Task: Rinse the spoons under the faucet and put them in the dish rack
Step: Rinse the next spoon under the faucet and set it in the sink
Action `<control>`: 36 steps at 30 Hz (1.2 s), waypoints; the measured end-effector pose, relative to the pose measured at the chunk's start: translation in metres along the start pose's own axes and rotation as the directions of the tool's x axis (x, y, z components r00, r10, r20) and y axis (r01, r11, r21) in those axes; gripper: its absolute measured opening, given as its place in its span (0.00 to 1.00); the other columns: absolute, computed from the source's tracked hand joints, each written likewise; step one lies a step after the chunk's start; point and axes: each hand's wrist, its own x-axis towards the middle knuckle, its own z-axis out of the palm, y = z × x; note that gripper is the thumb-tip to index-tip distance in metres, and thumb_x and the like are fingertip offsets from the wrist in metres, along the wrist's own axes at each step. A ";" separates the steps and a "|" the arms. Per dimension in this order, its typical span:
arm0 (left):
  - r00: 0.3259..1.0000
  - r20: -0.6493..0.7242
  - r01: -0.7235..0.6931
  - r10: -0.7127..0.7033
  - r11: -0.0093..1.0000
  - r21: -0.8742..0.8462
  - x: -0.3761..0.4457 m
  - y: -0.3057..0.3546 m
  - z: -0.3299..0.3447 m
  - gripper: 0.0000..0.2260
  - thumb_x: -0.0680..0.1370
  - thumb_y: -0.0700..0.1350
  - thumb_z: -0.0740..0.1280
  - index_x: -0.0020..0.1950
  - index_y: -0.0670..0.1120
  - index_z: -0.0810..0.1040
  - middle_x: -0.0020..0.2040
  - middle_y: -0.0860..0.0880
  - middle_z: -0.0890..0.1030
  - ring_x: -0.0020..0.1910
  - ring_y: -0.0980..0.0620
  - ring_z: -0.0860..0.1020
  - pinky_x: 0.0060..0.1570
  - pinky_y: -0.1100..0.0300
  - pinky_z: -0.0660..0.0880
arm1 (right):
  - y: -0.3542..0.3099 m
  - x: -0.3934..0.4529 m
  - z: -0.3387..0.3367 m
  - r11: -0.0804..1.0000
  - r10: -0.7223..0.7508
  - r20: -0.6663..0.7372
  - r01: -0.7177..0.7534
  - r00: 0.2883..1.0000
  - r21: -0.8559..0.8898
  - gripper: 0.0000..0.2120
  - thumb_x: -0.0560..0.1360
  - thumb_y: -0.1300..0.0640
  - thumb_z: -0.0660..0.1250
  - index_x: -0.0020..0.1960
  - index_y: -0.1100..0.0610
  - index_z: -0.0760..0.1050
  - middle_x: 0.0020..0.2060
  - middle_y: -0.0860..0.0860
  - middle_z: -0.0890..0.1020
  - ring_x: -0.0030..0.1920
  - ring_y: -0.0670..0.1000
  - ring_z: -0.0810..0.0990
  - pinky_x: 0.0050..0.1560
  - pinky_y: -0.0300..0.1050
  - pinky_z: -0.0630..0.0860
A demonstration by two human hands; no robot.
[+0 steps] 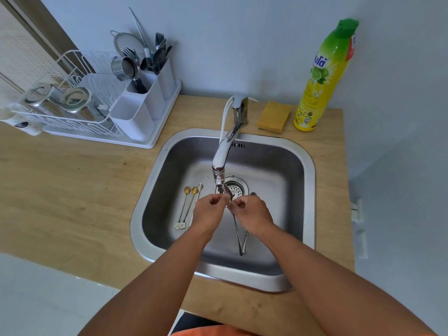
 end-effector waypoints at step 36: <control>0.988 0.144 -0.035 0.056 0.989 -0.142 0.004 0.010 -0.012 0.10 0.83 0.47 0.68 0.50 0.57 0.88 0.48 0.60 0.87 0.54 0.55 0.82 0.56 0.53 0.75 | 0.000 -0.001 -0.008 0.968 -0.160 0.056 0.146 0.986 0.202 0.09 0.80 0.54 0.70 0.44 0.53 0.86 0.35 0.45 0.86 0.37 0.43 0.83 0.38 0.30 0.73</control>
